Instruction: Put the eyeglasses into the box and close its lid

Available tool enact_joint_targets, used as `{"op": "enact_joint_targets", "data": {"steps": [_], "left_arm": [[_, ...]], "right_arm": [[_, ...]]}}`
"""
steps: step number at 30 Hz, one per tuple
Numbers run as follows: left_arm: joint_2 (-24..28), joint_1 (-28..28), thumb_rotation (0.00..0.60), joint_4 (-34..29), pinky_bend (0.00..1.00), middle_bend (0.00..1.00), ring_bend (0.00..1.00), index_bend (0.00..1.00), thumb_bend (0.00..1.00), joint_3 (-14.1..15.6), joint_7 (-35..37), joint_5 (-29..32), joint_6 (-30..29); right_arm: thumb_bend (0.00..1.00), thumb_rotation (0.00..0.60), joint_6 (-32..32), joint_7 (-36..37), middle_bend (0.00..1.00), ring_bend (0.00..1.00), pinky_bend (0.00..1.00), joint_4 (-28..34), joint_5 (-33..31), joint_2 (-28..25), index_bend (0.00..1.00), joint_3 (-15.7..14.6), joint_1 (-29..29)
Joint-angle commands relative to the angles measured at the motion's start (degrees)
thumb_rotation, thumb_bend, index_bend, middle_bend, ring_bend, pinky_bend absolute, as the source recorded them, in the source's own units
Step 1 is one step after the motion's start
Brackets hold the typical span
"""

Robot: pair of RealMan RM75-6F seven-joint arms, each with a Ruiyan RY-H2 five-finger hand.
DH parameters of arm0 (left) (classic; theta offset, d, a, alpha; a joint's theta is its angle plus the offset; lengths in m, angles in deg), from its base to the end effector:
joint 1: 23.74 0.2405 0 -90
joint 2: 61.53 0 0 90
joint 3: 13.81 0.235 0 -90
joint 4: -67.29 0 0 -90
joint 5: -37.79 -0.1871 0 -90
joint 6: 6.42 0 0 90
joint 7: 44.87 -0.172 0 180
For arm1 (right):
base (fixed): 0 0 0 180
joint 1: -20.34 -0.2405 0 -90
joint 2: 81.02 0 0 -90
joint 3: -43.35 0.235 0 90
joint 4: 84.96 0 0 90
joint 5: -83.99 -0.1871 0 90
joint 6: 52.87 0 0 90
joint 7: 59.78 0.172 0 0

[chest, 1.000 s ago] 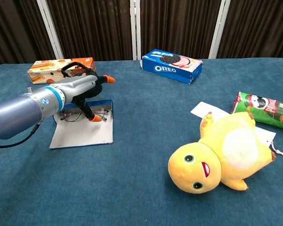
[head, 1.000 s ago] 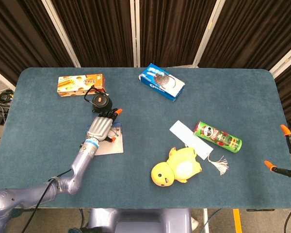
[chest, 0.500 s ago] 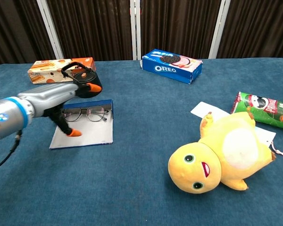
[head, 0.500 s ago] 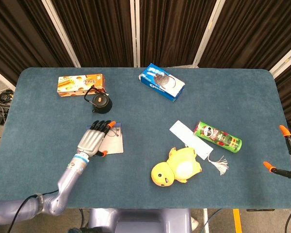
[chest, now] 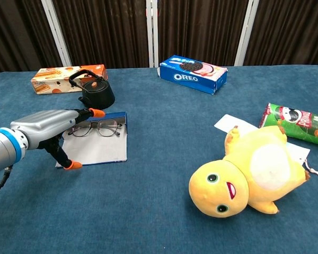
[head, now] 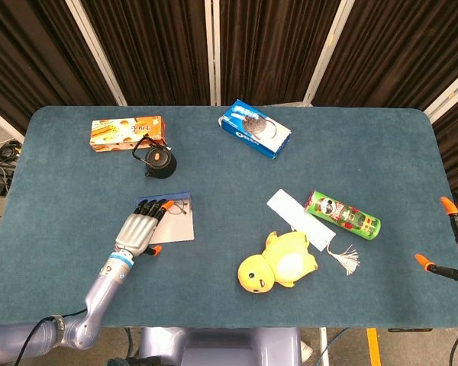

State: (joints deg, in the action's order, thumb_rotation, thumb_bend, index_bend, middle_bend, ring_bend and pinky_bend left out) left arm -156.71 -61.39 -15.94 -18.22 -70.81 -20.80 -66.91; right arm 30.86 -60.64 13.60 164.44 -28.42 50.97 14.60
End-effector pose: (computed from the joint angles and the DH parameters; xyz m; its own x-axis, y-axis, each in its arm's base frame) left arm -0.1637 0.3125 -0.0397 0.4602 0.3343 0.8225 0.8823 -0.2753 -0.3817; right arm -0.2752 -0.2233 0.2358 0.4756 0.0690 0.8769 -0.8795 0.0576 0.4724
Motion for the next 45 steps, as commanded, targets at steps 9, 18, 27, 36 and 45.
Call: {"op": "enact_joint_targets", "data": {"steps": [9,18,27,36,45], "left_arm": [[-3.45,-0.84,0.600,4.77,0.00,0.00,0.00,0.00,0.22,-1.51,0.87,-0.71,1.93],[-4.91,-0.82,0.600,8.05,0.00,0.00,0.00,0.00,0.22,-1.93,1.10,-0.80,2.70],[-4.94,-0.40,0.600,9.07,0.00,0.00,0.00,0.00,0.28,-1.68,2.73,-1.81,4.07],[-4.34,0.01,0.600,8.85,0.00,0.00,0.00,0.00,0.55,-1.72,3.10,-2.99,3.92],[-3.85,0.45,0.600,8.39,0.00,0.00,0.00,0.00,0.58,-2.20,2.54,-2.94,3.30]], "right_arm": [[0.00,0.600,-0.75,-0.42,0.00,0.00,0.00,-0.46,-0.66,0.35,0.00,0.07,-0.33],[0.00,0.600,-0.94,-0.79,0.00,0.00,0.00,-0.55,-0.97,0.51,0.00,0.08,-0.40],[0.00,0.600,-1.23,-0.99,0.00,0.00,0.00,-0.60,-1.12,0.61,0.00,0.06,-0.55],[0.00,0.600,-1.11,-0.86,0.00,0.00,0.00,-0.50,-1.03,0.55,0.00,0.05,-0.51],[0.00,0.600,-1.23,-0.60,0.00,0.00,0.00,-0.48,-0.90,0.46,0.00,-0.04,-0.52]]}}
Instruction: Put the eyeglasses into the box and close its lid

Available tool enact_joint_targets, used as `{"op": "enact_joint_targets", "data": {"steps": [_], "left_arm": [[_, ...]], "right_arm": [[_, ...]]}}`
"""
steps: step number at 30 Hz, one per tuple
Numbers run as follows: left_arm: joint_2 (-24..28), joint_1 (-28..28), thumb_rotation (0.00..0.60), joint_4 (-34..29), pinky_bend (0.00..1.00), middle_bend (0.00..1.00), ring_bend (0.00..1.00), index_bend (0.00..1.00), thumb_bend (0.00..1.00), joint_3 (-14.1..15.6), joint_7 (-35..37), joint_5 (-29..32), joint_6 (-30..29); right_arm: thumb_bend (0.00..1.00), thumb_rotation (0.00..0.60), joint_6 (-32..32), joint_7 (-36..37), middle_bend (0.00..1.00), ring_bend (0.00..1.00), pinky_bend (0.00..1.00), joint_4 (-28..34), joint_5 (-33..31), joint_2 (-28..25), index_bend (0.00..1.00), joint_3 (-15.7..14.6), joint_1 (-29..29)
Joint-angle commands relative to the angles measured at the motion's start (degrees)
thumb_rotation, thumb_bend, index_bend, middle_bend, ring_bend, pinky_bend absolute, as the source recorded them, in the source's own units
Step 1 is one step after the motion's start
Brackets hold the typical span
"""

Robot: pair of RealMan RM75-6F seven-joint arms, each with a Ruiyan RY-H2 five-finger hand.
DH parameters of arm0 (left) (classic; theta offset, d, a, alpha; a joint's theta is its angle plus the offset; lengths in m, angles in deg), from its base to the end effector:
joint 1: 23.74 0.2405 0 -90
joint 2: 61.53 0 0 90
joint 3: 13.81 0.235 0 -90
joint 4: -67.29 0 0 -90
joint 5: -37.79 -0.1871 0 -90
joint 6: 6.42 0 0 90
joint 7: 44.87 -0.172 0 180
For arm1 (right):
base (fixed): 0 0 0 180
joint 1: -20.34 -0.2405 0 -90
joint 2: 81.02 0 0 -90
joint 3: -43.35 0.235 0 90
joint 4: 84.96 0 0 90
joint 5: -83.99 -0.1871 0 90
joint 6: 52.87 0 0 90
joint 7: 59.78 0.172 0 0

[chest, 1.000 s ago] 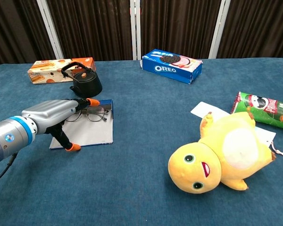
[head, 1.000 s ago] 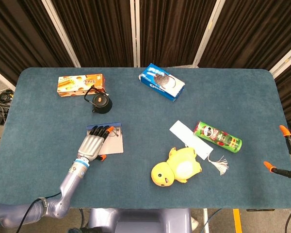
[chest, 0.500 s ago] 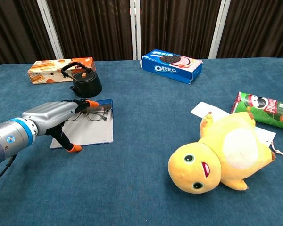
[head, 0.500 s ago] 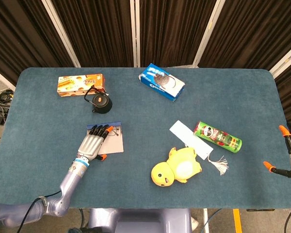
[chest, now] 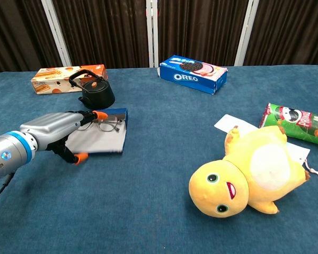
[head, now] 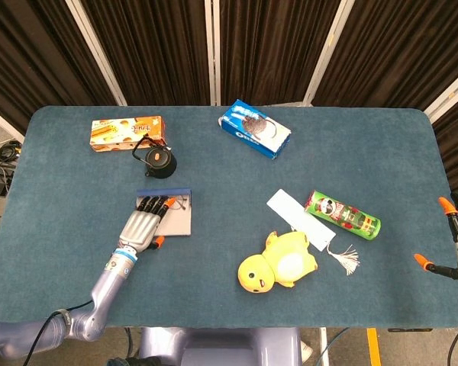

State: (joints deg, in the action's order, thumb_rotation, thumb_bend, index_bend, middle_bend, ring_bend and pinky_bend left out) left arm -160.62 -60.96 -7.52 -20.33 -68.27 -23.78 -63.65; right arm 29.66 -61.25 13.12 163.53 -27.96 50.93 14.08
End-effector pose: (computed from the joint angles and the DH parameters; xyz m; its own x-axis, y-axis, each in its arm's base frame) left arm -0.1713 0.3248 -0.0520 0.4733 0.3195 0.8210 0.8753 -0.2757 -0.3973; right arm -0.2787 -0.2259 0.2324 0.4825 0.0511 0.8744 -0.8752 0.0667 0.4791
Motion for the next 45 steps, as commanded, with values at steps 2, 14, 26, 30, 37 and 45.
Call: {"op": "enact_joint_targets", "data": {"steps": [2,14,26,30,37,45], "left_arm": [[0.14,0.02,0.600,-0.08,0.00,0.00,0.00,0.00,0.58,-0.24,0.09,0.07,0.09],[-0.65,-0.55,0.600,2.19,0.00,0.00,0.00,0.00,0.59,-1.42,0.37,0.25,0.73],[-1.84,-1.35,0.600,5.18,0.00,0.00,0.00,0.41,0.59,-2.83,1.21,-0.58,0.42],[-2.38,-1.14,0.600,5.69,0.00,0.00,0.00,0.47,0.58,-2.52,1.28,-0.30,0.87],[-1.70,-0.34,0.600,4.15,0.00,0.00,0.00,0.62,0.58,-1.50,1.70,-1.74,0.14],[3.19,1.16,0.600,-3.87,0.00,0.00,0.00,0.67,0.58,-0.86,1.09,-2.50,-1.35]], "right_arm": [[0.00,0.600,-0.04,0.01,0.00,0.00,0.00,0.02,-0.03,0.00,0.00,0.01,-0.02],[0.00,0.600,-0.04,-0.13,0.00,0.00,0.00,0.01,-0.07,0.00,0.00,0.00,-0.03],[0.00,0.600,-0.47,-0.49,0.00,0.00,0.00,-0.13,-0.32,0.23,0.00,-0.04,-0.24],[0.00,0.600,-0.46,-0.62,0.00,0.00,0.00,-0.08,-0.40,0.27,0.00,-0.02,-0.24],[0.00,0.600,-0.43,-0.48,0.00,0.00,0.00,-0.08,-0.31,0.24,0.00,-0.06,-0.23],[0.00,0.600,-0.05,-0.14,0.00,0.00,0.00,0.17,0.24,0.05,0.00,-0.17,-0.08]]}}
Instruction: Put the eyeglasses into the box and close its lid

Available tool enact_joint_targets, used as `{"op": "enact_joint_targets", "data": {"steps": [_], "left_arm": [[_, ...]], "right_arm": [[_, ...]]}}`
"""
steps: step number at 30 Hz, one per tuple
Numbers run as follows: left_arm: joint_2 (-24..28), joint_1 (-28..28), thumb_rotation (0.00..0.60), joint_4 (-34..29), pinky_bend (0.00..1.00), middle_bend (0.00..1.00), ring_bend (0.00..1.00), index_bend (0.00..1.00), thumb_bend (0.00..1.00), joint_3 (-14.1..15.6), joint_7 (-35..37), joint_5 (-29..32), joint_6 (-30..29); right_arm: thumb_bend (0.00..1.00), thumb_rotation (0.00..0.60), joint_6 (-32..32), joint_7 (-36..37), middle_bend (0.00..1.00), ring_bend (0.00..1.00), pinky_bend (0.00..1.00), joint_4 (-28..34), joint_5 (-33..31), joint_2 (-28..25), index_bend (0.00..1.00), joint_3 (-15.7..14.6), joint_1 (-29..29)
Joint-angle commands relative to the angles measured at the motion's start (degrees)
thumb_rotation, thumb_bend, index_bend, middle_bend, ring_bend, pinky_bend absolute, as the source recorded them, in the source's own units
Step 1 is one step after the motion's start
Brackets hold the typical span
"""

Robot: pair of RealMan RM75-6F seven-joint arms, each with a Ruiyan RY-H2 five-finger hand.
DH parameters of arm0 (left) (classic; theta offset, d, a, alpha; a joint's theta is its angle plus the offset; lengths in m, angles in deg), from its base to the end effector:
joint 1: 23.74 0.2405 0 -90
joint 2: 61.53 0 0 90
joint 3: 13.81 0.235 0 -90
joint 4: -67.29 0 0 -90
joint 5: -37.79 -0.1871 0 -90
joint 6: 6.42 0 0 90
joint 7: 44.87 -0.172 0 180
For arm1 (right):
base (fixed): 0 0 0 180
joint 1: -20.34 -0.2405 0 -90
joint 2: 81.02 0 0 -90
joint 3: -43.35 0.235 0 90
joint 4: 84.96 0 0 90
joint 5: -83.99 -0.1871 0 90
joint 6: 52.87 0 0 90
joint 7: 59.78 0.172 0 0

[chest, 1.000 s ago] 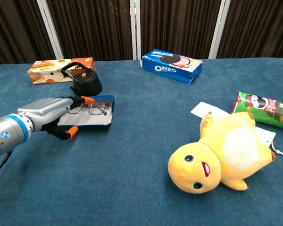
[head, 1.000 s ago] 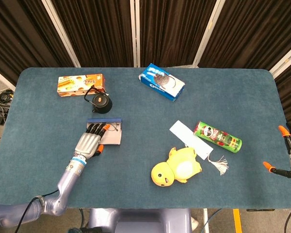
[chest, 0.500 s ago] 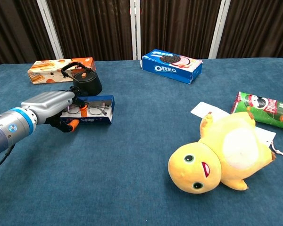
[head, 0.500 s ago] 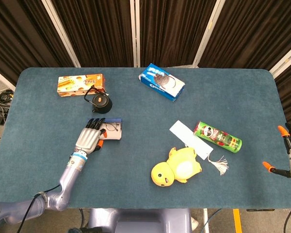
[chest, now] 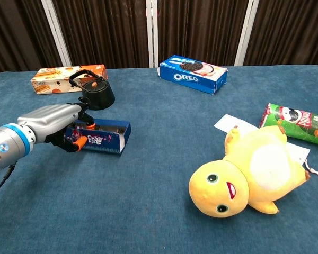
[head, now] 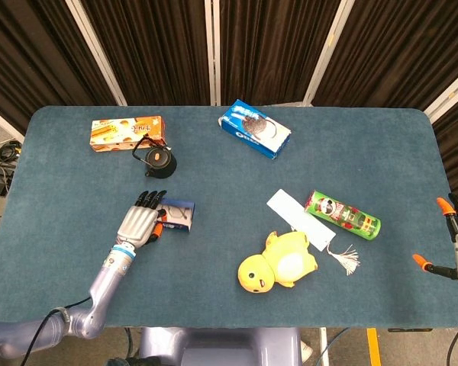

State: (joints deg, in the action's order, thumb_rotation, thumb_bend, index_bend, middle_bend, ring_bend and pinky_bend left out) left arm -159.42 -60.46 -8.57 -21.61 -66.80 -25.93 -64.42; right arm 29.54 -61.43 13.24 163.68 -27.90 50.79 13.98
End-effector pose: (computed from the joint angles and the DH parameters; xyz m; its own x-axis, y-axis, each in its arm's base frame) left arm -0.1664 0.3288 -0.0414 0.4532 0.2868 0.8440 0.8822 -0.2797 -0.3787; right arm -0.2780 -0.2260 0.2309 0.4829 0.0469 0.8744 -0.8751 0.0626 0.4800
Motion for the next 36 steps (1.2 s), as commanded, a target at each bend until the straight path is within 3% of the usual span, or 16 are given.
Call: {"op": "enact_joint_targets", "data": {"steps": [1,11,20,36], "left_arm": [[3.15,0.99,0.600,-4.54,0.00,0.00,0.00,0.67,0.58,0.65,-0.83,-0.66,-1.13],[10.20,2.72,0.600,-14.77,0.00,0.00,0.00,0.70,0.58,2.21,-2.78,-0.39,-2.23],[14.69,2.82,0.600,-22.38,0.00,0.00,0.00,0.70,0.59,3.71,-6.67,4.77,-0.70],[10.39,-1.64,0.600,-17.17,0.00,0.00,0.00,0.69,0.60,1.45,-7.38,9.49,2.55]], "right_arm": [[0.00,0.600,0.11,0.03,0.00,0.00,0.00,0.13,0.19,-0.03,0.00,-0.05,0.04],[0.00,0.600,0.62,0.36,0.00,0.00,0.00,0.63,0.72,-0.30,0.00,-0.16,0.28],[0.00,0.600,0.48,0.49,0.00,0.00,0.00,0.56,0.74,-0.35,0.00,-0.20,0.23],[0.00,0.600,0.12,-0.35,0.00,0.00,0.00,0.47,0.36,-0.04,0.00,-0.21,0.05]]}}
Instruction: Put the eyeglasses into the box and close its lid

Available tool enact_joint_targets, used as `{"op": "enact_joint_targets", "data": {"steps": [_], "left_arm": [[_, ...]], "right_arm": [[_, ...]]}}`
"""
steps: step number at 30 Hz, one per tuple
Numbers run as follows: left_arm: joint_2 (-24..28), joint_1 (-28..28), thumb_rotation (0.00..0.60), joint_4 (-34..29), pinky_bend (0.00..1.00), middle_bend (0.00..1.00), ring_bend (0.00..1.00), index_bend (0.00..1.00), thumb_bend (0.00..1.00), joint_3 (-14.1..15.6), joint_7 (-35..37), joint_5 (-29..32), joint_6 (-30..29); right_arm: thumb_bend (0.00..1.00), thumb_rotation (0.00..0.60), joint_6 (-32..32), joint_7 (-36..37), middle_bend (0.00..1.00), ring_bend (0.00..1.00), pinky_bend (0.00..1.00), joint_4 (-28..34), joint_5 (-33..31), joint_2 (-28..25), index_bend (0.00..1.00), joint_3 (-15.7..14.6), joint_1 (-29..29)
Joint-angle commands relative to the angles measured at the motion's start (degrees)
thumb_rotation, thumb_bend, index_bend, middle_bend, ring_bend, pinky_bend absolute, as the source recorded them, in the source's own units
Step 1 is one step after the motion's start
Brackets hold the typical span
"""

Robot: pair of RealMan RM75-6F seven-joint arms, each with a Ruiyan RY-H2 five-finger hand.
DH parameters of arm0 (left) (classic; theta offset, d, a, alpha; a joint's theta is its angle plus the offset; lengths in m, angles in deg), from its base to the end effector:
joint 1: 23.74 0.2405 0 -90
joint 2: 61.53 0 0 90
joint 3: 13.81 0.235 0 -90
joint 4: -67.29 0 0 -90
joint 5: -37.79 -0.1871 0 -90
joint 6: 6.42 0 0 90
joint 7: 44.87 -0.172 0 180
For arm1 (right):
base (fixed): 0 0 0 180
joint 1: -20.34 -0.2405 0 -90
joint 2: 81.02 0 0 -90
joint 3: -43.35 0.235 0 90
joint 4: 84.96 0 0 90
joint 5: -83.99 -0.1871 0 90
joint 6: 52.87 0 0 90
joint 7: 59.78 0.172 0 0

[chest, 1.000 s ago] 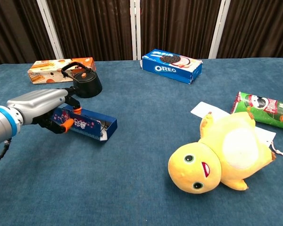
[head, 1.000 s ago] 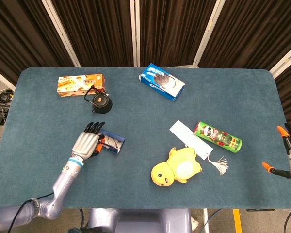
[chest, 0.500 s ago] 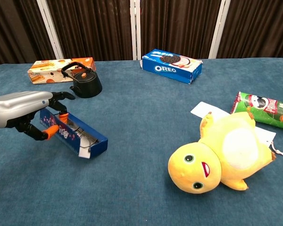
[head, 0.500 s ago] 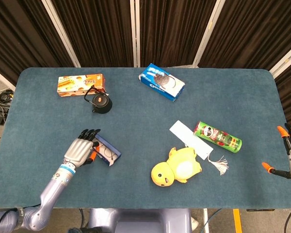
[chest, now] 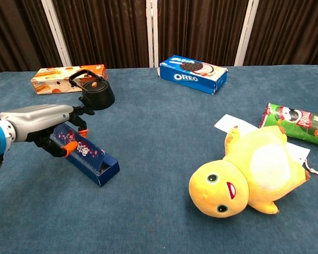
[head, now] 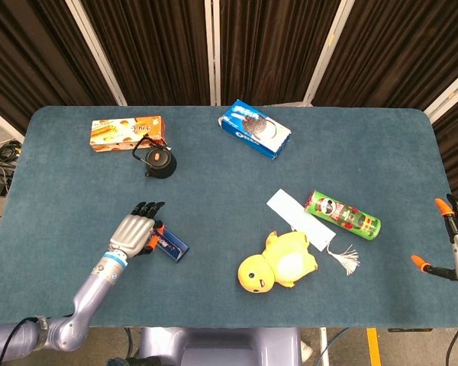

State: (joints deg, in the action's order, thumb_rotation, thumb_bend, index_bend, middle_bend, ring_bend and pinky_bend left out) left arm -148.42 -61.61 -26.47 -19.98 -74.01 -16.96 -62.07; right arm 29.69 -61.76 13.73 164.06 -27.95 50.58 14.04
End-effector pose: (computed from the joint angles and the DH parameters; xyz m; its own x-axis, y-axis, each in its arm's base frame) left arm -0.1569 0.3074 -0.0177 0.4551 0.4080 0.7915 0.8866 -0.2903 -0.3601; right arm -0.2761 -0.2249 0.2294 0.4827 0.0444 0.8747 -0.8754 0.0564 0.4802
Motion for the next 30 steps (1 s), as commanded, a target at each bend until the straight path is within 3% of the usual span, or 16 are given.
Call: {"op": "enact_joint_targets", "data": {"steps": [1,9,11,15,17,24,30], "left_arm": [[-0.92,-0.69,0.600,1.14,0.00,0.00,0.00,0.69,0.60,-0.16,-0.39,0.84,0.17],[-2.50,-1.64,0.600,2.89,0.00,0.00,0.00,0.65,0.59,-0.19,-0.80,2.04,0.06],[-2.99,-1.69,0.600,3.41,0.00,0.00,0.00,0.56,0.57,-0.29,-0.30,1.98,-0.04],[-3.58,-1.47,0.600,4.31,0.00,0.00,0.00,0.13,0.48,-0.59,2.08,0.08,-0.58],[-3.45,-1.30,0.600,4.27,0.00,0.00,0.00,0.02,0.43,-0.88,3.21,-0.97,-1.15],[-0.50,-0.66,0.600,2.41,0.00,0.00,0.00,0.00,0.28,-1.18,8.40,-6.59,-1.78],[5.85,-2.20,0.600,0.64,0.00,0.00,0.00,0.00,0.19,1.15,11.43,-8.51,5.92]], "right_arm": [[0.00,0.600,-0.07,0.01,0.00,0.00,0.00,-0.02,-0.03,0.01,0.00,-0.01,-0.03],[0.00,0.600,-0.32,0.22,0.00,0.00,0.00,-0.11,-0.41,-0.01,0.00,0.09,-0.09],[0.00,0.600,-0.35,0.17,0.00,0.00,0.00,-0.09,-0.39,0.00,0.00,0.06,-0.11],[0.00,0.600,-0.38,0.07,0.00,0.00,0.00,-0.07,-0.48,0.00,0.00,0.08,-0.12],[0.00,0.600,-0.42,0.08,0.00,0.00,0.00,-0.07,-0.54,-0.01,0.00,0.08,-0.11],[0.00,0.600,-0.41,0.03,0.00,0.00,0.00,0.01,-0.55,-0.08,0.00,0.08,-0.11],[0.00,0.600,-0.31,-0.25,0.00,0.00,0.00,0.17,-0.41,-0.05,0.00,0.01,-0.08]]}}
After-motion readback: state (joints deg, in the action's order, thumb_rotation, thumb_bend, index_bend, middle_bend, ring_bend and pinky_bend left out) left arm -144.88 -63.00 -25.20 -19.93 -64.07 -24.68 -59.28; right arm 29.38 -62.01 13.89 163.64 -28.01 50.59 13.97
